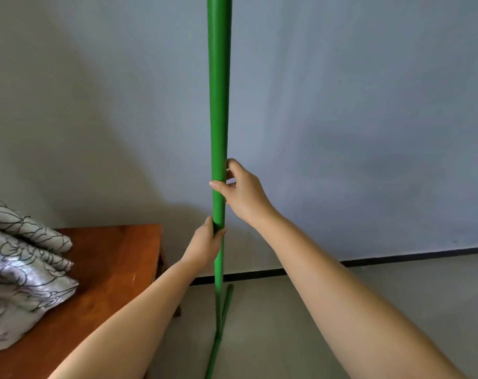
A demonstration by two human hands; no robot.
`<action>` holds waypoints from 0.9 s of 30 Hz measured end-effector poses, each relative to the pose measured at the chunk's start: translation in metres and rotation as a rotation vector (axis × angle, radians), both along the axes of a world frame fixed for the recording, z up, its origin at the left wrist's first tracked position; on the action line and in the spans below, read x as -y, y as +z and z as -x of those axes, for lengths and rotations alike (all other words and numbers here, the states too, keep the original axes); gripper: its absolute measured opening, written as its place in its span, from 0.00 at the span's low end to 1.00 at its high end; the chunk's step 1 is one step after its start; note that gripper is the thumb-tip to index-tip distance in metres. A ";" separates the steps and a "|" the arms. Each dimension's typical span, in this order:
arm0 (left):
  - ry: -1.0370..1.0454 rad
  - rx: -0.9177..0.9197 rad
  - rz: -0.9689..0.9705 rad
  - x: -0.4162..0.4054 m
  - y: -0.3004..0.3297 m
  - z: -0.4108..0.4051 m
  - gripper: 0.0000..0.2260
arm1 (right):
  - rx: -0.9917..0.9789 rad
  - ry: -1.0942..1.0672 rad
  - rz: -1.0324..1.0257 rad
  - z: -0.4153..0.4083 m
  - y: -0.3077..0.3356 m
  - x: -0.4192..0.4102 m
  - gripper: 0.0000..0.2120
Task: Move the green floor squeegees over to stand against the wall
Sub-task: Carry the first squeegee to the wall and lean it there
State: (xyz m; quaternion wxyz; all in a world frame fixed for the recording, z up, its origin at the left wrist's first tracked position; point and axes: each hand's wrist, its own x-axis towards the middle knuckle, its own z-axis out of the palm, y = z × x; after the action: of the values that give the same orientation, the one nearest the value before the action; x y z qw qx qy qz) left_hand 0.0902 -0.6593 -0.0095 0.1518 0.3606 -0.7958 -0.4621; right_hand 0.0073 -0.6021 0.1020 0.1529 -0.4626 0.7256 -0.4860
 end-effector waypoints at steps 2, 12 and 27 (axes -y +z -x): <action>0.054 0.011 0.010 0.017 0.000 -0.009 0.05 | 0.008 0.040 -0.003 -0.008 0.002 0.018 0.11; 0.156 0.034 0.033 0.051 -0.005 -0.037 0.07 | -0.017 0.102 0.007 -0.034 -0.004 0.060 0.12; 0.097 -0.084 0.186 -0.021 0.009 -0.082 0.22 | 0.235 -0.048 -0.124 -0.003 -0.089 -0.167 0.23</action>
State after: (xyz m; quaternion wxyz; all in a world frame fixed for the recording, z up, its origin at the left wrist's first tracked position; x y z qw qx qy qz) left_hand 0.1720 -0.6388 -0.0002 0.2401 0.3632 -0.8098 -0.3932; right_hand 0.0106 -0.4355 0.0130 0.2534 -0.3747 0.7422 -0.4944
